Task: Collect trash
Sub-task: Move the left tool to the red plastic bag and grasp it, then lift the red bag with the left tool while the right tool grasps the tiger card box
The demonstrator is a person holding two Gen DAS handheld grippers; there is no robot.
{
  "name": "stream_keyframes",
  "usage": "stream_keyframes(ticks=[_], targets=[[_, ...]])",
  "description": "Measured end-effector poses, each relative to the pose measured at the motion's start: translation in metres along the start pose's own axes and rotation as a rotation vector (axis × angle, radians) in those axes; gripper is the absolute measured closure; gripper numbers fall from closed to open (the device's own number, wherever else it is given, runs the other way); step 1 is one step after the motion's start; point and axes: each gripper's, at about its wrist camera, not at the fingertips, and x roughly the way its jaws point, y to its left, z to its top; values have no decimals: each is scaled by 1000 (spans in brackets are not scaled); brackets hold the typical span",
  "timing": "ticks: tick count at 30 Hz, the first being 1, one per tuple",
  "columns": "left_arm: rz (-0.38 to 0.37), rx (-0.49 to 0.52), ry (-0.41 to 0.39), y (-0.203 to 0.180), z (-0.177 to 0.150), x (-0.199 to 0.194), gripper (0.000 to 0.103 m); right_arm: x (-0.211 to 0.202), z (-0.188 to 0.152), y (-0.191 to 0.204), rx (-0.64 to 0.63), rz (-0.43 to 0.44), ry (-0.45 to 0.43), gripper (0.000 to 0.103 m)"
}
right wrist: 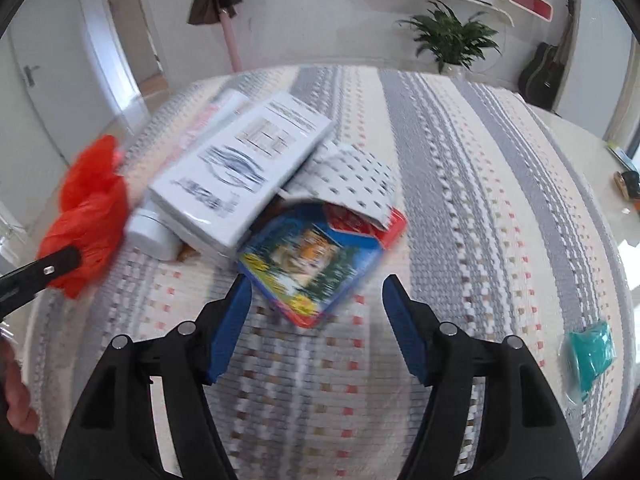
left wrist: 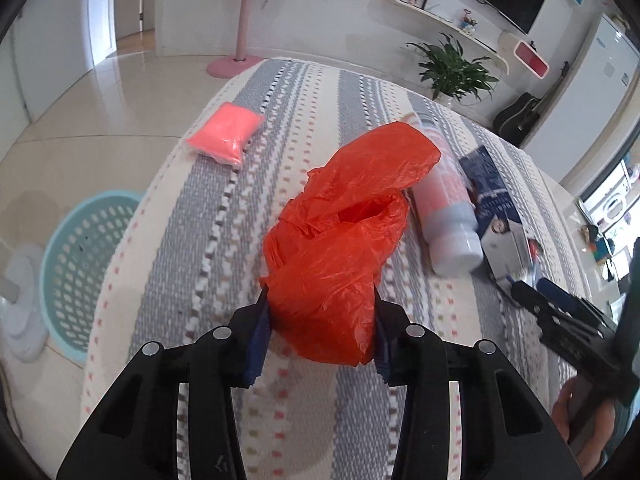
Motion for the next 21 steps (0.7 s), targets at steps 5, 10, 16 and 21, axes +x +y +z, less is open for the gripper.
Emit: stream_keyframes(ticks=[5,10,16,21], targets=[[-8,42,3,-11,-8,-4,63,-6,-6,-33,31,-128,2,56],[-12,55,26,-18,-12,-11,62,-26,-6,-59,123,-53,-60,56],[-31,74,64,-20,-12,-7,53,-19,16,-38,123,-13,-63,45],[-96,183,86,-19,-7,-9,32,2,26,-35,122,-13,-38,35]])
